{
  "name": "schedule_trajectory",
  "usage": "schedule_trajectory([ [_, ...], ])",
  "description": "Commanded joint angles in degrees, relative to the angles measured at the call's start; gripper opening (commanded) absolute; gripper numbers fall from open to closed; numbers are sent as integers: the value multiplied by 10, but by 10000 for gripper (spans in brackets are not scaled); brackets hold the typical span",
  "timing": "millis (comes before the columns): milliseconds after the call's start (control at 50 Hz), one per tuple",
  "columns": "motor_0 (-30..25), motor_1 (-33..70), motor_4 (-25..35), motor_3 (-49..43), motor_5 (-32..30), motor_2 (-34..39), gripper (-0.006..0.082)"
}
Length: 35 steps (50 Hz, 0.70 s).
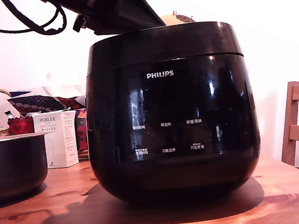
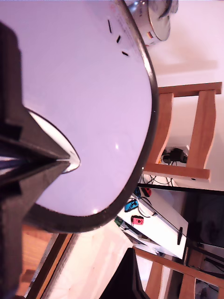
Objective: Open the rice cooker by pressing the large metal button on the top of its lid with medium force
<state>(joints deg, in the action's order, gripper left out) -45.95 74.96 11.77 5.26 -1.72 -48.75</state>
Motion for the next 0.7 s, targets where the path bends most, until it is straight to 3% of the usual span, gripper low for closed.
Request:
schedule_trajectory([
  [0, 9, 23, -12, -37, -3, 29, -22],
  [680, 0, 24, -6, -87, -3, 29, -22],
])
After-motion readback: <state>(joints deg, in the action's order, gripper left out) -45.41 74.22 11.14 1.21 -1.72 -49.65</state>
